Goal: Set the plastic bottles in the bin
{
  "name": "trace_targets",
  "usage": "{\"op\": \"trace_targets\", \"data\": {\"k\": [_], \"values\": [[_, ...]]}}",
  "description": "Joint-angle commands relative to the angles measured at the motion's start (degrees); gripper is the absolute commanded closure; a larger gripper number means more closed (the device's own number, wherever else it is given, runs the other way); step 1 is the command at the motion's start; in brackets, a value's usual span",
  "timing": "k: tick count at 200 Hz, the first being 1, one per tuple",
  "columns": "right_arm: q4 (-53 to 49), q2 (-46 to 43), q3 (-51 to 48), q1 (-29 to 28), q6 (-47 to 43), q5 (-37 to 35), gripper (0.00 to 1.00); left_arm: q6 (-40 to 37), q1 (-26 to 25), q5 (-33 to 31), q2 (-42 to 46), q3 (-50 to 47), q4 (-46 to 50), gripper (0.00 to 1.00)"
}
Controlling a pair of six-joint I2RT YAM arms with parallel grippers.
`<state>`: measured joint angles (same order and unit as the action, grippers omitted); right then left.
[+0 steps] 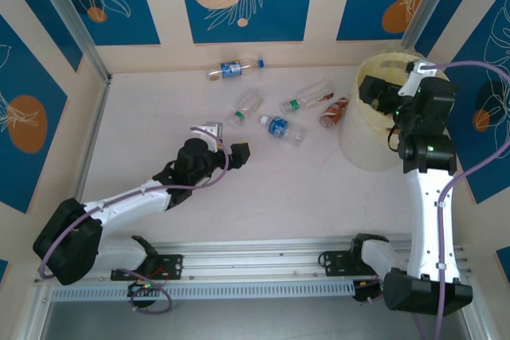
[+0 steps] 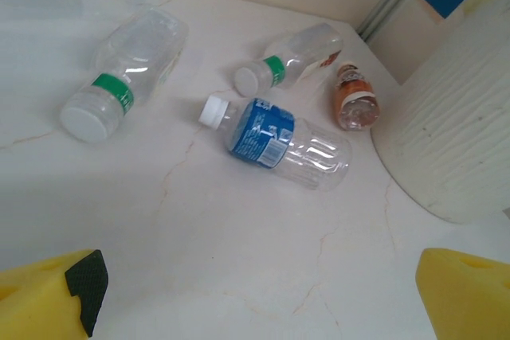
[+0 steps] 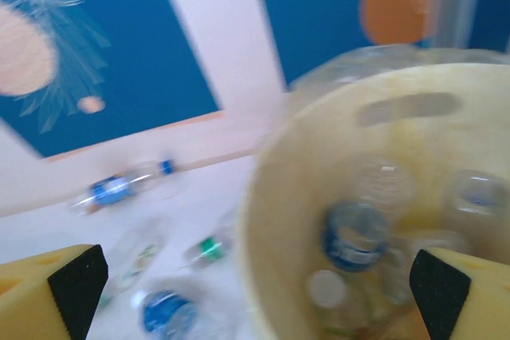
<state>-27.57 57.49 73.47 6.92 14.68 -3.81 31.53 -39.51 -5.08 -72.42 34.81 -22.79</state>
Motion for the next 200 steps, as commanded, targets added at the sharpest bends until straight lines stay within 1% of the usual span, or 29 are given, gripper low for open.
{"op": "trace_targets", "data": {"k": [1, 23, 34, 52, 70, 88, 117, 140, 153, 162, 180, 200], "values": [[4.24, -0.23, -1.62, -3.37, -2.76, 12.44, 0.0, 3.62, 1.39, -2.66, -0.78, 0.93, 1.47, 0.0], [3.45, 0.73, -1.84, -9.61, -6.11, 12.79, 0.0, 5.78, 2.36, -4.85, -0.97, 1.13, 4.38, 0.0], [3.59, 1.5, -2.45, -13.79, -6.62, 10.18, 0.0, 7.27, 2.93, -6.12, -0.85, 1.23, 6.47, 0.0], [5.22, 3.47, -4.5, -19.35, -5.43, 6.31, 0.0, 9.74, 4.05, -7.14, -0.1, 0.08, 7.09, 0.0], [6.19, 6.93, -6.5, -24.32, -5.09, 4.26, 0.01, 13.87, 5.33, -10.28, 0.82, -0.01, 12.05, 0.0], [5.7, 12.14, -8.02, -27.48, -6.8, 3.69, 0.0, 16.79, 6.78, -13.22, 2.03, -0.38, 16.74, 0.0], [2.33, 22.52, -7.38, -29.94, -10.55, -2.17, 0.0, 19.54, 8.8, -13.8, 4.65, -3.04, 17.52, 0.0], [-0.14, 30.31, -4.49, -30.04, -12.45, -3.08, 0.0, 20.7, 9.72, -13.78, 5.78, -4.26, 17.25, 0.0], [-0.54, 34.44, -2.91, -30.04, -15.33, -2.77, 0.0, 20.94, 9.97, -13.66, 5.93, -4.49, 17.16, 0.0], [-0.77, 37.78, -1.62, -30.11, -18.5, -3.05, 0.0, 21.0, 10.15, -13.24, 5.76, -4.51, 17.12, 0.0], [-0.11, 43.92, 1.67, -30.1, -22.21, -8.22, 0.01, 20.99, 10.49, -11.96, 4.9, -4.29, 16.99, 0.0], [-2.05, 49.72, 6.99, -30.17, -25.2, -10.04, 0.01, 21.16, 10.87, -10.54, 3.83, -3.95, 16.98, 0.0]]}}
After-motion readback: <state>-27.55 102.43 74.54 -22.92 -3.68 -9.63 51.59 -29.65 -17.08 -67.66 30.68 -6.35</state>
